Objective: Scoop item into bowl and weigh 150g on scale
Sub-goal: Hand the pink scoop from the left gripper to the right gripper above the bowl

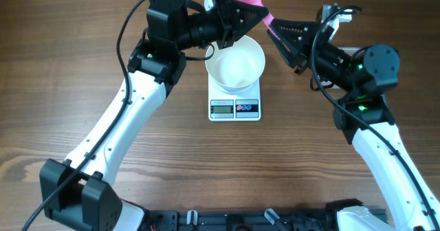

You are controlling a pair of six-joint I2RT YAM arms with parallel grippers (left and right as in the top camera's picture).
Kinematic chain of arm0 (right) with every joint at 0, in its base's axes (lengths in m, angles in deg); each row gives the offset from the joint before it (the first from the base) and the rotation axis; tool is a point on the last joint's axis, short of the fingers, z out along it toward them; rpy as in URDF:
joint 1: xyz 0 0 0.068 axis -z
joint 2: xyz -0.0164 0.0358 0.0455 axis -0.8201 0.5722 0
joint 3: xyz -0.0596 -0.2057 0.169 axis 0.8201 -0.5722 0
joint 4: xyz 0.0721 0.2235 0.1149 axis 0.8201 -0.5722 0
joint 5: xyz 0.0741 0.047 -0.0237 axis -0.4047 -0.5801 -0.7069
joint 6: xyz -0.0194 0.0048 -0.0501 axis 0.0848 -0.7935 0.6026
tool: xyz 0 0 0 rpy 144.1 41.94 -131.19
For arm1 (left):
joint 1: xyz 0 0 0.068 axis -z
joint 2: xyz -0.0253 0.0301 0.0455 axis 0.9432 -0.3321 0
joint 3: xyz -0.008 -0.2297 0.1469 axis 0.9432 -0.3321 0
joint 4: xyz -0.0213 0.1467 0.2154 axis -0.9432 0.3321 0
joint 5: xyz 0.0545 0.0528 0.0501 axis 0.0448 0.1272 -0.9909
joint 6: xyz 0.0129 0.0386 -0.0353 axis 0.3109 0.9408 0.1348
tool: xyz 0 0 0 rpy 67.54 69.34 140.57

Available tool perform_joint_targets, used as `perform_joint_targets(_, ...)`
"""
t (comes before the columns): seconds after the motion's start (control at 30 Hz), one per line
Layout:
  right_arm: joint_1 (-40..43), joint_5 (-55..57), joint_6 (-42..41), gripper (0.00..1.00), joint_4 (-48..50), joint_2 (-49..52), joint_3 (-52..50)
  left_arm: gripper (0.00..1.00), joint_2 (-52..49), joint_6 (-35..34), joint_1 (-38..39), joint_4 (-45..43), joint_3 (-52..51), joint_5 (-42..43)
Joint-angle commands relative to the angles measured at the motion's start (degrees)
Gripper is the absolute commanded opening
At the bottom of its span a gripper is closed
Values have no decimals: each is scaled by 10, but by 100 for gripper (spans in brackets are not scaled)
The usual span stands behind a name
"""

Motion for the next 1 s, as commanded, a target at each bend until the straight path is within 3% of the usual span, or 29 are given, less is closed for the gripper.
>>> perform_joint_targets(0.0, 2, -7, 8, 27, 2, 5, 12, 4, 2, 15, -4, -3, 5, -3)
perform_joint_targets(0.97, 2, 19, -21, 20, 2, 6, 12, 4, 2, 14, 12, -3, 5, -36)
